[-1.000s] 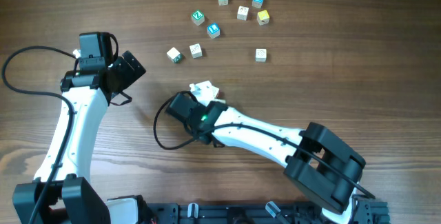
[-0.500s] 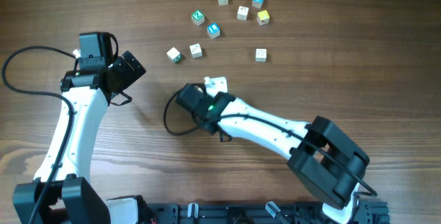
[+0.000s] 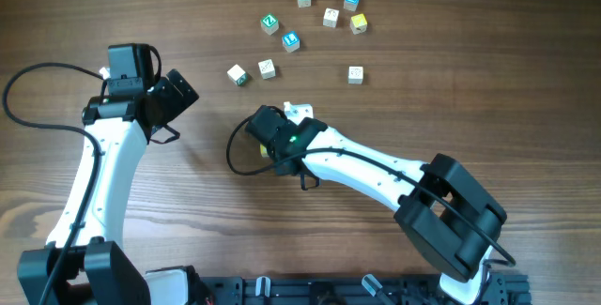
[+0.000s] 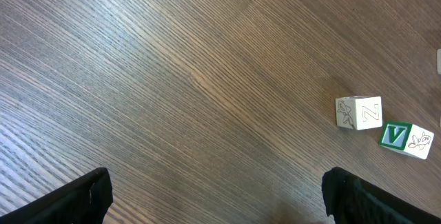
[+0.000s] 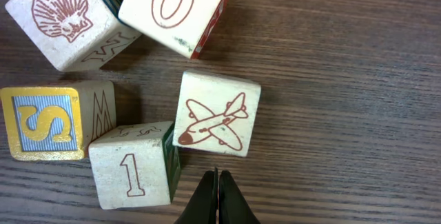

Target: Form a circle

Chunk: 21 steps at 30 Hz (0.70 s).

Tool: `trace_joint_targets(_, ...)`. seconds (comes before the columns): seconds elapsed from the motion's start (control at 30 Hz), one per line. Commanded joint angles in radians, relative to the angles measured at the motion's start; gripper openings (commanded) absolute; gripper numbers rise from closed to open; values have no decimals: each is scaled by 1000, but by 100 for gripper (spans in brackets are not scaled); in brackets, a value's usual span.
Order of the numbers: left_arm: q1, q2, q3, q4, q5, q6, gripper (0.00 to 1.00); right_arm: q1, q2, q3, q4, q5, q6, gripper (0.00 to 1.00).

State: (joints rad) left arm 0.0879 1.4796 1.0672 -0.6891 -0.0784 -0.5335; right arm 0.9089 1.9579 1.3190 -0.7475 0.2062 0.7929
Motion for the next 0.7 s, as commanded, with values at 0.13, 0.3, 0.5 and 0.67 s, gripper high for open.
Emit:
trace_joint_targets(0.13,2,-6,12,1,-5,1,100,4,-18,-3,5,-51,-8,4)
trace_joint_targets(0.3,2,-6,12,1,-5,1,100,4,-18,-3,42,-112,-90,4)
trace_joint_targets(0.5,2,-6,12,1,-5,1,100,4,-18,-3,57,-137,-112,4)
trace_joint_targets(0.67,2,-6,12,0,-5,1,100,4,-18,-3,29,-95,-108,4)
